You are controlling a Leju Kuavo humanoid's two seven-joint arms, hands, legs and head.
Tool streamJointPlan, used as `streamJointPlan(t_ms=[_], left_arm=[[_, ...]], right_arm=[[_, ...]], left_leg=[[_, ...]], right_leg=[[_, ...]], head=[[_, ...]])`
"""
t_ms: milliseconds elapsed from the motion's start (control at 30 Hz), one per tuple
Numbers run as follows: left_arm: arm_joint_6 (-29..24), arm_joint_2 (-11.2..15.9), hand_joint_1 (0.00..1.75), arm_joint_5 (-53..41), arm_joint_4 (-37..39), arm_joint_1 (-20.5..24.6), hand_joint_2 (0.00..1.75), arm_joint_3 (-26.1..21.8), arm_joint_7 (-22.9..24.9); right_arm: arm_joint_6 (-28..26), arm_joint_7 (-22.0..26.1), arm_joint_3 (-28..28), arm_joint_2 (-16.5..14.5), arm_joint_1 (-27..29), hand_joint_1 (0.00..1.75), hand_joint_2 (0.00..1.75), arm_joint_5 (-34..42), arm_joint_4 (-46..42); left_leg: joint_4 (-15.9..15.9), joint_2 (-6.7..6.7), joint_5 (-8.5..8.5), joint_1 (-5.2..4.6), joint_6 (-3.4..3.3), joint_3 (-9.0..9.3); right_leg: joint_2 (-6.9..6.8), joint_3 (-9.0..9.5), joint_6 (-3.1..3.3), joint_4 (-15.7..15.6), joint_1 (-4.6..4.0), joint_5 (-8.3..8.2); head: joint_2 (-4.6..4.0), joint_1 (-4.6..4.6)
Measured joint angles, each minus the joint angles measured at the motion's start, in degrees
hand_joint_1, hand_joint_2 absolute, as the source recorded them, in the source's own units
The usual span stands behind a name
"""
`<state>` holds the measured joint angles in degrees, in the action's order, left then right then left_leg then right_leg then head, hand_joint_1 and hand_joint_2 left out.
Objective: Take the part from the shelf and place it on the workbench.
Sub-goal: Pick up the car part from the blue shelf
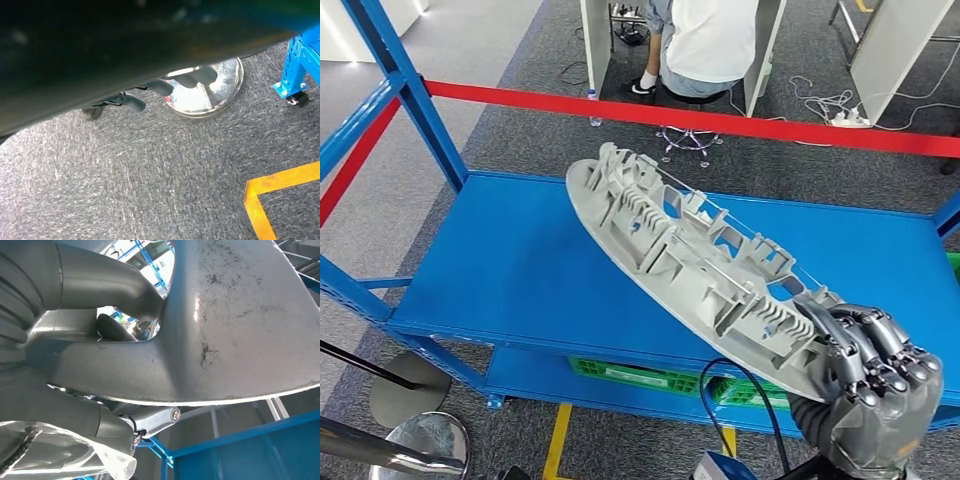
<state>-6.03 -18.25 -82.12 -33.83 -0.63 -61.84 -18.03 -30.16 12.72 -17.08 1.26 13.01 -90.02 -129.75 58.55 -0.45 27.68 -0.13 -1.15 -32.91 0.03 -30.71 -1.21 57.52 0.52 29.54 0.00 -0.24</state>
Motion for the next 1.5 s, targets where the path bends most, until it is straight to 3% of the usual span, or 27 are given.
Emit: streamJointPlan(t_ms=[100, 1500], left_arm=[[-0.01, 0.00, 0.00, 0.01, 0.00, -0.03, 1.75, 0.04, 0.00], [-1.28, 0.19, 0.00, 1.86, -0.91, -1.42, 1.75, 4.35, 2.86]], right_arm=[[-0.03, 0.06, 0.13, -0.16, 0.03, 1.75, 1.75, 0.01, -0.20], [1.25, -1.26, 0.50, -0.58, -0.48, 1.75, 1.75, -0.01, -0.89]], left_leg=[[0.00, 0.00, 0.00, 0.00, 0.00, 0.00], [0.02, 0.00, 0.02, -0.08, -0.03, 0.00]], right_leg=[[0.00, 0.00, 0.00, 0.00, 0.00, 0.00], [0.00, 0.00, -0.03, -0.03, 0.07, -0.02]], head=[[0.00, 0.00], [0.00, -0.01]])
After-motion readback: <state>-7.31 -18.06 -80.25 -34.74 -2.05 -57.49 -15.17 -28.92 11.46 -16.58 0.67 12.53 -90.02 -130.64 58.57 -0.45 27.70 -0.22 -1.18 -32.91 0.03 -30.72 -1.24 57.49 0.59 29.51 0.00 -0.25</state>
